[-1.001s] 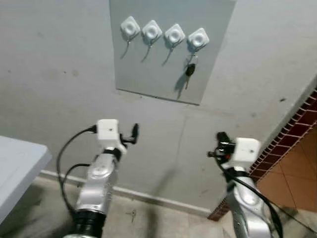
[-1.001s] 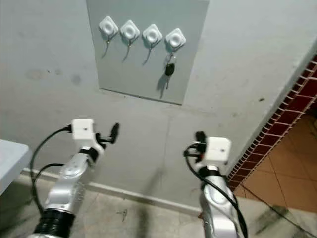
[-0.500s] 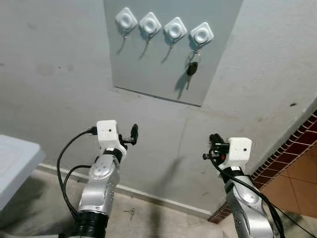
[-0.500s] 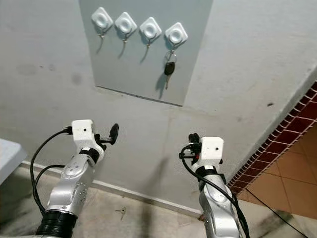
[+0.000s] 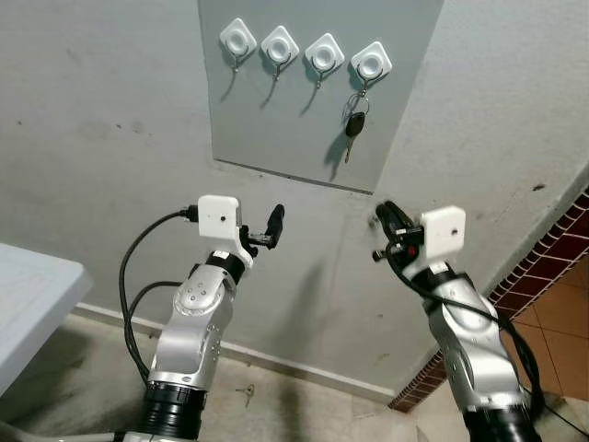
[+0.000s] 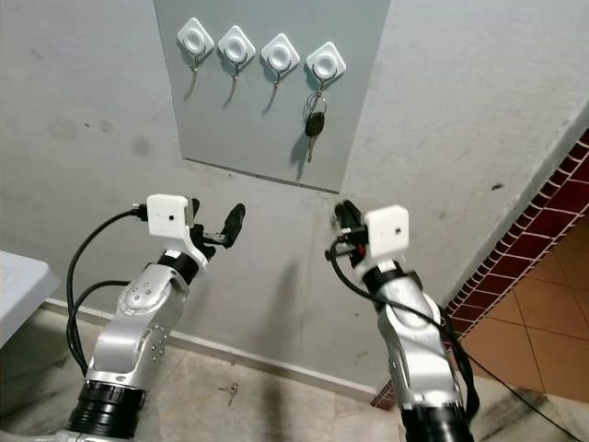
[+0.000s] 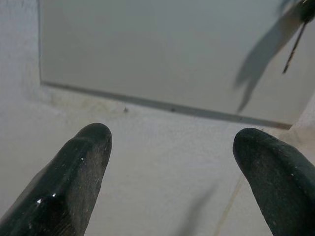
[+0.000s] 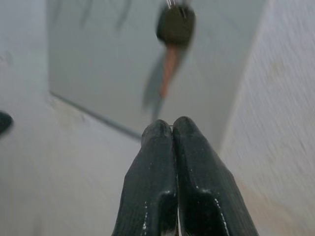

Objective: Hang keys on a hook

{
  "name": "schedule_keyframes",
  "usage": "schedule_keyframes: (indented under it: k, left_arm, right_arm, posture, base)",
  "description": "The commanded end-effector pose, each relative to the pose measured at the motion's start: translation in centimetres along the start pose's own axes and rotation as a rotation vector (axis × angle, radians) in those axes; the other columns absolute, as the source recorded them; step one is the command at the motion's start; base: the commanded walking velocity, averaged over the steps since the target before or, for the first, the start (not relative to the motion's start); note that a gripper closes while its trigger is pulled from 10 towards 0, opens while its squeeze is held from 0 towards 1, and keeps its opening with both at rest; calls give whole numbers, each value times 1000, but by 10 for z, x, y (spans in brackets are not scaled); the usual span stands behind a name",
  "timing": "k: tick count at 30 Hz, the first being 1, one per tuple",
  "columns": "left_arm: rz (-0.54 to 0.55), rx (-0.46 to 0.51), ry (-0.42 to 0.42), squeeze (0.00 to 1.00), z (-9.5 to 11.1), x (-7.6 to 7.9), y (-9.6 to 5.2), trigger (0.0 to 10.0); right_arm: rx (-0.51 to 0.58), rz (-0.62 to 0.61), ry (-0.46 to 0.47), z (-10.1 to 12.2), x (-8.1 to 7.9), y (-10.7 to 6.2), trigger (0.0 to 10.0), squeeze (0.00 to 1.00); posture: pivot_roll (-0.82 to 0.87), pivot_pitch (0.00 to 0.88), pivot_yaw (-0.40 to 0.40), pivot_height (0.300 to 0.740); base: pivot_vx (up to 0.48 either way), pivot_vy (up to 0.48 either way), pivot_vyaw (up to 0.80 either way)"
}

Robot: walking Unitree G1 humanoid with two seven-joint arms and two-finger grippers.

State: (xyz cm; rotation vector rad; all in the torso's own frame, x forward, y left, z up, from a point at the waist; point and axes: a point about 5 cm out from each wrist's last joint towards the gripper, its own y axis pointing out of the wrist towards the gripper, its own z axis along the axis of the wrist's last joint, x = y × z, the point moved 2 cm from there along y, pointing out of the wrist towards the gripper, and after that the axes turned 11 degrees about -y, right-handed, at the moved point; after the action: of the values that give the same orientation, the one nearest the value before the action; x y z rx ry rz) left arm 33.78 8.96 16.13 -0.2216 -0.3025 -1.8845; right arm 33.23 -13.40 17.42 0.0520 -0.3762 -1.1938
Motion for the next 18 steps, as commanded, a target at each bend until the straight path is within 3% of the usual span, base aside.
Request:
schedule_keyframes:
  k: [1,4,18]
  left_arm:
    - [-41,16,13,0,9,9,3,10000]
    - [-68,28,23,0,15,12,4,10000]
    - [-103,34,28,0,21,19,4,10000]
  right_arm:
    - [24,14,13,5,1,5,10000,0]
    - [83,24,20,19,0,17,10000,0]
    - [237,27,90,55,0,36,10000,0]
  posture:
    - [57,23,-56,740]
    - [62,17,-56,740]
    - [66,1,-62,740]
  base:
    - [0,0,0]
    - [0,0,0]
    - [0,0,0]
